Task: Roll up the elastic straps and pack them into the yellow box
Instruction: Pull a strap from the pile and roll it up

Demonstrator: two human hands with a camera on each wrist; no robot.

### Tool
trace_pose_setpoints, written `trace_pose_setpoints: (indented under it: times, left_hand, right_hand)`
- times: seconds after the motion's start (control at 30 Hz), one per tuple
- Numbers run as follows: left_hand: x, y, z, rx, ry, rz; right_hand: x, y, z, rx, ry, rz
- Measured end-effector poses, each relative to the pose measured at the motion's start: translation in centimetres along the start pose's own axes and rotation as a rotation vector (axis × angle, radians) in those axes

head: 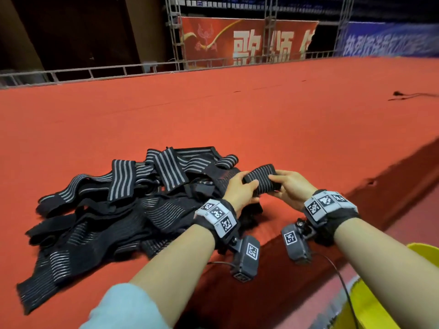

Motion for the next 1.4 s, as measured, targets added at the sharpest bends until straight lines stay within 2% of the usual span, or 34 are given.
trace_pose_setpoints:
  times: [0.17, 0.27, 0.4, 0.6, 0.67, 0.77, 0.93, 1.0, 1.2, 1.3, 1.4]
  left_hand:
    - [3.9, -3.3, 2.0, -0.100, 0.011, -0.010]
    - [5.4, -5.0, 3.3, -0.134, -0.103, -0.022]
    - [6.5, -6.5, 4.4, -0.150, -0.194, -0.004]
    - [7.4, -7.1, 5.5, -0.285, 0.048, 0.002]
    - [7.6, -7.4, 5.9, -0.285, 0.105, 0.016]
    - [7.7, -7.5, 6.3, -0.266, 0.055, 0.003]
    - [7.4, -7.2, 5.8, -0.119, -0.120, 0.052]
    - [7.4, -7.1, 5.8, -0.092, -0.098, 0.075]
    - [8.1, -6.7, 5.7, -0.115, -0.060, -0.045]
    - [9.0, -6.8, 5.7, -0.169, -0.047, -0.078]
    - [9.4, -7.3, 5.7, -0.191, -0.262, -0.104]
  right_hand:
    - [-4.4, -2.4, 1.1, 0.078, 0.124, -0.134]
    - [-6.9, -3.7, 0.7, 0.137, 0.147, -0.183]
    - [-8.6, -4.7, 0.3, 0.135, 0.156, -0.225]
    - [-9.6, -5.6, -0.2, 0.135, 0.097, -0.222]
    - [-9.8, -5.5, -0.2, 0.131, 0.085, -0.217]
    - [-10.0, -5.3, -0.1, 0.143, 0.052, -0.201]
    - [-10.3, -4.9, -0.3, 0.215, 0.090, -0.104]
    - [-10.5, -4.7, -0.6, 0.254, 0.082, -0.092]
    - [-11.3, -5.3, -0.6, 0.293, 0.086, -0.194]
    - [-11.9, -6.1, -0.6, 0.248, 0.134, -0.253]
    - [-12.4, -7.2, -0.8, 0.155, 0.204, -0.314]
Point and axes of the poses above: each hand's wrist, its own y-axis away from the middle knuckle, its own x-axis out of the palm, z = x × y, the point moved 4 cm from there along -y, towards the middle knuckle, and after that the axes turned 12 degrees about -y, right-handed, at the moved point
